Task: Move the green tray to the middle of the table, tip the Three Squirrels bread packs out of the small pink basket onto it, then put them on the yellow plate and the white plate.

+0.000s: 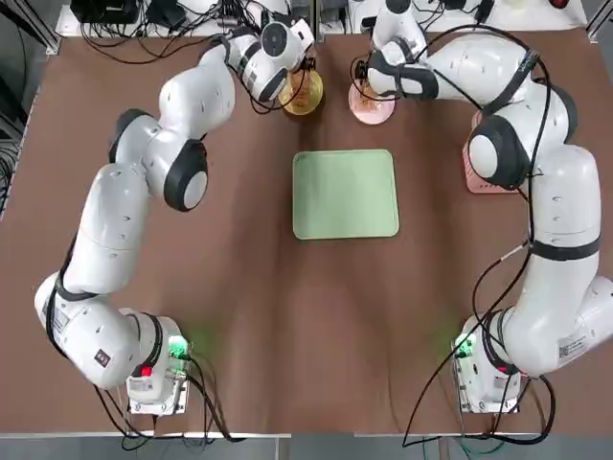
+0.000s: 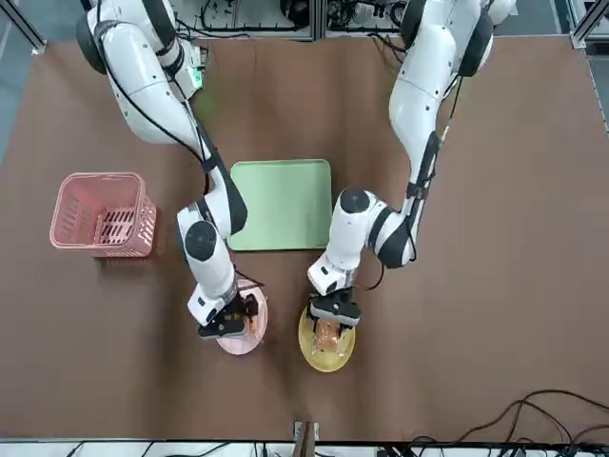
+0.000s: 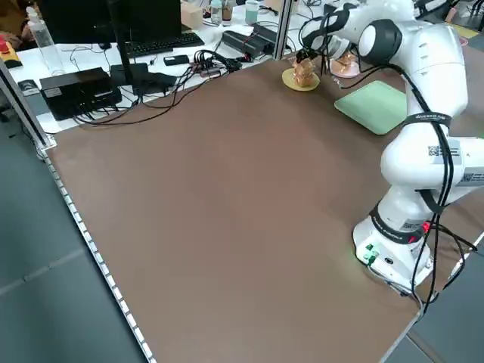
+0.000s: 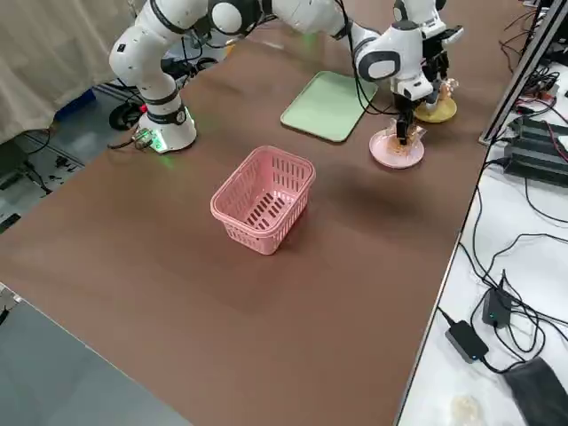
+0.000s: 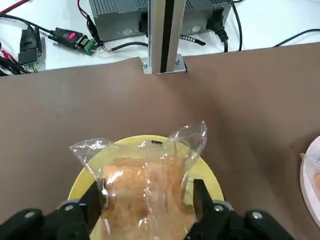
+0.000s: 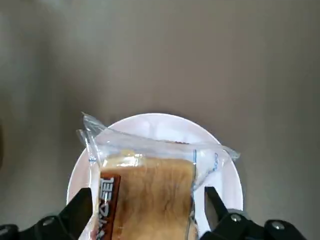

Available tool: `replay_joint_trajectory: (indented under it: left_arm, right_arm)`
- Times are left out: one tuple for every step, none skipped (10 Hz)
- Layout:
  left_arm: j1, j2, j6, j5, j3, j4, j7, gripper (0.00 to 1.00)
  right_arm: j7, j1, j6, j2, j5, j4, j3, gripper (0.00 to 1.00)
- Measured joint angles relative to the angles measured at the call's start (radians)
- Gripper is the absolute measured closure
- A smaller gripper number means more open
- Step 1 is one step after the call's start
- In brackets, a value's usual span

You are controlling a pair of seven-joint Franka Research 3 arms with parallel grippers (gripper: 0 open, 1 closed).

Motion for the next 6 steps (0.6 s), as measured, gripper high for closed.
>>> replay_joint_trajectory:
  left_arm:
    - [0.0, 0.0, 0.0, 0.0, 0.0, 0.002, 0.0, 0.2]
    - [0.0, 0.0, 0.0, 0.0, 0.0, 0.002, 0.0, 0.18]
    - [0.0, 0.0, 0.0, 0.0, 0.0, 0.002, 0.0, 0.04]
    - [0.0, 0.0, 0.0, 0.0, 0.0, 0.003, 0.0, 0.0]
    - [0.0, 0.0, 0.0, 0.0, 0.0, 0.005, 0.0, 0.0]
    - [0.0, 0.0, 0.0, 0.0, 0.0, 0.006, 0.0, 0.0]
  right_arm:
    - [0.0, 0.0, -0.007, -0.007, 0.0, 0.0, 0.001, 0.01]
    - [0.0, 0.0, -0.013, -0.011, 0.0, 0.0, 0.005, 0.01]
    - [0.0, 0.0, -0.025, -0.014, 0.0, 0.0, 0.013, 0.01]
    - [0.0, 0.0, -0.05, -0.023, 0.0, 0.0, 0.016, 0.01]
    - [0.0, 0.0, -0.075, -0.034, 0.0, 0.0, 0.016, 0.01]
    - [0.0, -0.001, -0.089, -0.045, 0.0, 0.0, 0.016, 0.01]
